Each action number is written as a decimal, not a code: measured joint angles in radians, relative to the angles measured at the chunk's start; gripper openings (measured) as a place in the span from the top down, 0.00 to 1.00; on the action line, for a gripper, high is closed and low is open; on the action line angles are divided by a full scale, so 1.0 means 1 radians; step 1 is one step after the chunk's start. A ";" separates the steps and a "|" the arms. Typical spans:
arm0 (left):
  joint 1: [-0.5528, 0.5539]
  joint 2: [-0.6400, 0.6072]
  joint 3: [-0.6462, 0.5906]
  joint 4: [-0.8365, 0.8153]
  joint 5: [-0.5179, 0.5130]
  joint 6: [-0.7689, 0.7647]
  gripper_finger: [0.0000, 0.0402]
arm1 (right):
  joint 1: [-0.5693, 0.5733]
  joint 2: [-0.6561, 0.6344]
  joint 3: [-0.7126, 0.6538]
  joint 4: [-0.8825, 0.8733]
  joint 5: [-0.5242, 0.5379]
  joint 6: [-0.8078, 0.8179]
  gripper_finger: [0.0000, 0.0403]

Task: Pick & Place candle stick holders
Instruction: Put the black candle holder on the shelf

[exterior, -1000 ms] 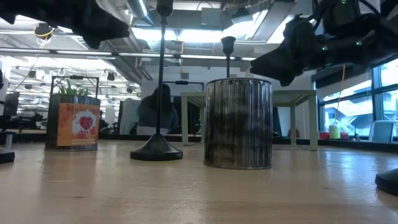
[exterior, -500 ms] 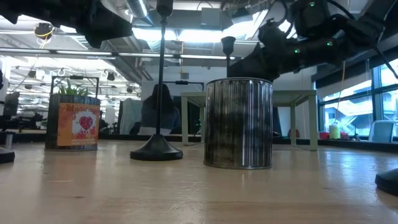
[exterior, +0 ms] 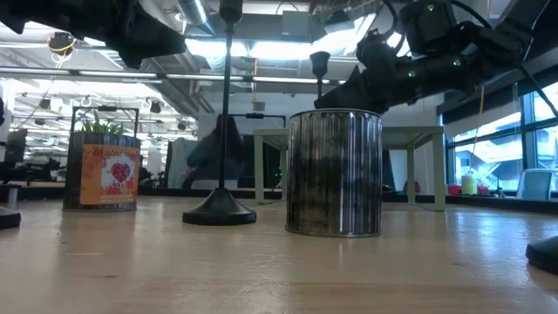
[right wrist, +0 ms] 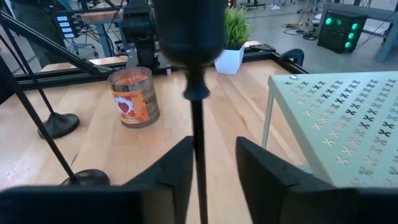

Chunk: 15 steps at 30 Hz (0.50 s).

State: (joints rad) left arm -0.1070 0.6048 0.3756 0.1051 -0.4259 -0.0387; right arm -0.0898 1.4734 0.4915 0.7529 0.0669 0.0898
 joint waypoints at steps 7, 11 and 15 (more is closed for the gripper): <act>0.000 0.000 0.000 0.000 -0.003 0.040 0.68 | 0.000 0.000 0.000 0.001 0.000 -0.002 0.90; 0.000 0.000 0.000 0.000 -0.003 0.043 0.68 | 0.000 0.000 0.000 0.008 0.000 0.001 0.91; 0.000 0.000 0.000 0.000 -0.003 0.043 0.68 | 0.002 -0.001 0.001 0.049 -0.008 0.022 0.91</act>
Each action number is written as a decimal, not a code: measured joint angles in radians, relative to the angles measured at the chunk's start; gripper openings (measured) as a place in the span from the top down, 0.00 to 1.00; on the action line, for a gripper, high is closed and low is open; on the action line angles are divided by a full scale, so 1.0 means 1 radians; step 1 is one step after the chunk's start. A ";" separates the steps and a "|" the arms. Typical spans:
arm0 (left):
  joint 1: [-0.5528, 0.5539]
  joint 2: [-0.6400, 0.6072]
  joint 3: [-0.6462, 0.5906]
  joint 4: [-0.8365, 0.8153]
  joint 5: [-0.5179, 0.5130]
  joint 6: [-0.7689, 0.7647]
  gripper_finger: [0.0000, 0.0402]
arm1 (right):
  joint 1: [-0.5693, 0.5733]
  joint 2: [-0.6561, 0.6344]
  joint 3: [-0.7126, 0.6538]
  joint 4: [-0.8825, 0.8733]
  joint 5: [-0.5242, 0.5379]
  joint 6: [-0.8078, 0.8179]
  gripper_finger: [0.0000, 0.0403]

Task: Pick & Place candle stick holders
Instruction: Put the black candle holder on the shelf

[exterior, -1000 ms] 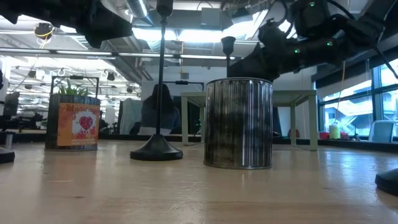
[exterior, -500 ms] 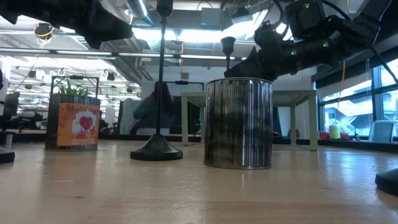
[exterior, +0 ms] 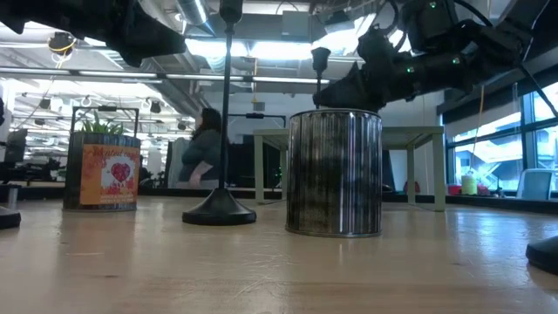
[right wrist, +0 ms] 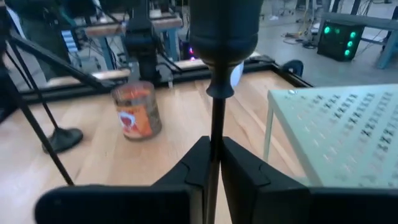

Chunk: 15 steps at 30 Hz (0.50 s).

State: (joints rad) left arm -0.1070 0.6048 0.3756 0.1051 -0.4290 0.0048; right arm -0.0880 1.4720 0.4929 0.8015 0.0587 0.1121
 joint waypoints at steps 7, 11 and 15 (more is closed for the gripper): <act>0.000 0.000 0.000 -0.001 0.000 -0.001 0.68 | 0.024 -0.012 0.029 0.025 -0.041 0.004 0.91; 0.000 0.000 0.000 -0.002 0.001 -0.001 0.68 | 0.042 -0.046 0.057 0.022 -0.041 0.015 0.91; 0.000 0.000 0.000 -0.005 0.001 -0.002 0.68 | 0.061 -0.094 0.092 -0.027 -0.046 0.030 0.91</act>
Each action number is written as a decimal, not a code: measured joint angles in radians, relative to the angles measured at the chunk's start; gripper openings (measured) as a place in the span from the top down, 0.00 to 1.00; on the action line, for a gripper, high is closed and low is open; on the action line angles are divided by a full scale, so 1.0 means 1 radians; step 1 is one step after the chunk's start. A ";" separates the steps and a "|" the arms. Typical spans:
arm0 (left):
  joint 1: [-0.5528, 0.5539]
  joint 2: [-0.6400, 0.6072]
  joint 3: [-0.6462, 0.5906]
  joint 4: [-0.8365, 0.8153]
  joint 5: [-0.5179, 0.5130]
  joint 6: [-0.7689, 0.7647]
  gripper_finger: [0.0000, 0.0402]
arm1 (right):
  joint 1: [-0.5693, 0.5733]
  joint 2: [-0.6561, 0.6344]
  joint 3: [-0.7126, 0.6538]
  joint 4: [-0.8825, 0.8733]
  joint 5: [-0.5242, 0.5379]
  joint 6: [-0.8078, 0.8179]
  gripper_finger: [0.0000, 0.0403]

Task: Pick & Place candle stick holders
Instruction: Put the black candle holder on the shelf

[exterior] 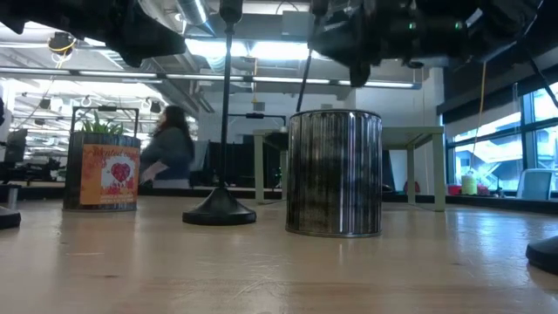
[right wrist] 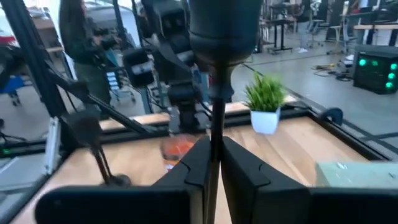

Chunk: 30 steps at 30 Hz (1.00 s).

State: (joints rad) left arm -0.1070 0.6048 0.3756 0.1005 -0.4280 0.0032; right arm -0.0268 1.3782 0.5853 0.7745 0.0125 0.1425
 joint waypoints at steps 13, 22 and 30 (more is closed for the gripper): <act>0.000 0.000 0.000 -0.030 0.001 -0.045 0.68 | 0.028 -0.213 0.188 -0.420 -0.017 -0.002 0.91; 0.000 0.000 0.000 -0.037 0.004 -0.046 0.68 | 0.026 -0.377 0.286 -0.651 0.027 -0.045 0.91; 0.000 0.000 0.000 -0.040 0.003 -0.045 0.68 | -0.023 -0.524 0.298 -0.850 0.350 -0.154 0.91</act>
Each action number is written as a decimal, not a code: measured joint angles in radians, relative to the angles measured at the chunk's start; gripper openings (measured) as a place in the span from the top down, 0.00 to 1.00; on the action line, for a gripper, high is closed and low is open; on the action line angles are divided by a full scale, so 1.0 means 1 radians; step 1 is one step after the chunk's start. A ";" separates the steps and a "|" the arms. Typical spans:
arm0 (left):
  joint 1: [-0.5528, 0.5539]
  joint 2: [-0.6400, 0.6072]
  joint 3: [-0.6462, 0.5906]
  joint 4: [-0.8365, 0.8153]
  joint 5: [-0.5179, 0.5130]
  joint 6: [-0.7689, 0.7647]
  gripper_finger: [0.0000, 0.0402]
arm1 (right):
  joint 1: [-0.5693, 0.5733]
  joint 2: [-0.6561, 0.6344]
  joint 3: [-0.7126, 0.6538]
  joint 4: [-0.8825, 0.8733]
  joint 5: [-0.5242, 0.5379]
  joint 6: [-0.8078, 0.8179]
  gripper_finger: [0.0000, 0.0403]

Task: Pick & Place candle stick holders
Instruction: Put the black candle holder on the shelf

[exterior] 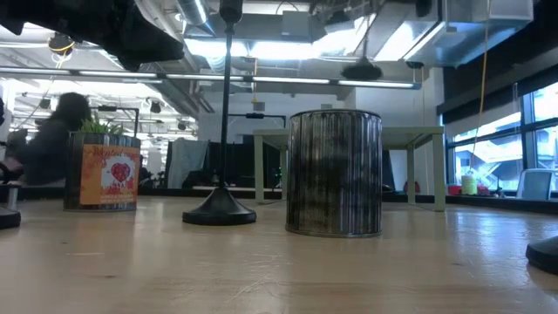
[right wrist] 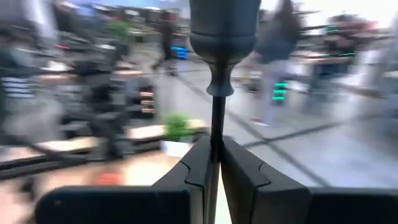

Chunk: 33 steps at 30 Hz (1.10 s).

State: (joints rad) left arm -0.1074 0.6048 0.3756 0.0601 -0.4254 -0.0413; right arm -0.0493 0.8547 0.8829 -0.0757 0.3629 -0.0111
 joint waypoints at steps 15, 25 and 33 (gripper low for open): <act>0.000 0.000 0.000 0.019 -0.003 0.019 0.68 | -0.369 -0.002 -0.042 -0.129 0.114 0.060 0.91; 0.000 0.000 0.000 0.019 -0.003 0.020 0.68 | -0.496 -0.016 -0.045 -0.047 -0.018 0.032 0.91; 0.000 0.000 0.000 0.018 -0.003 0.013 0.68 | -0.574 0.040 -0.045 -0.109 -0.125 0.100 0.91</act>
State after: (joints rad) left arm -0.1074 0.6048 0.3752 0.0784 -0.4282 -0.0283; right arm -0.6231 0.8948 0.8379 -0.1845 0.2382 0.0893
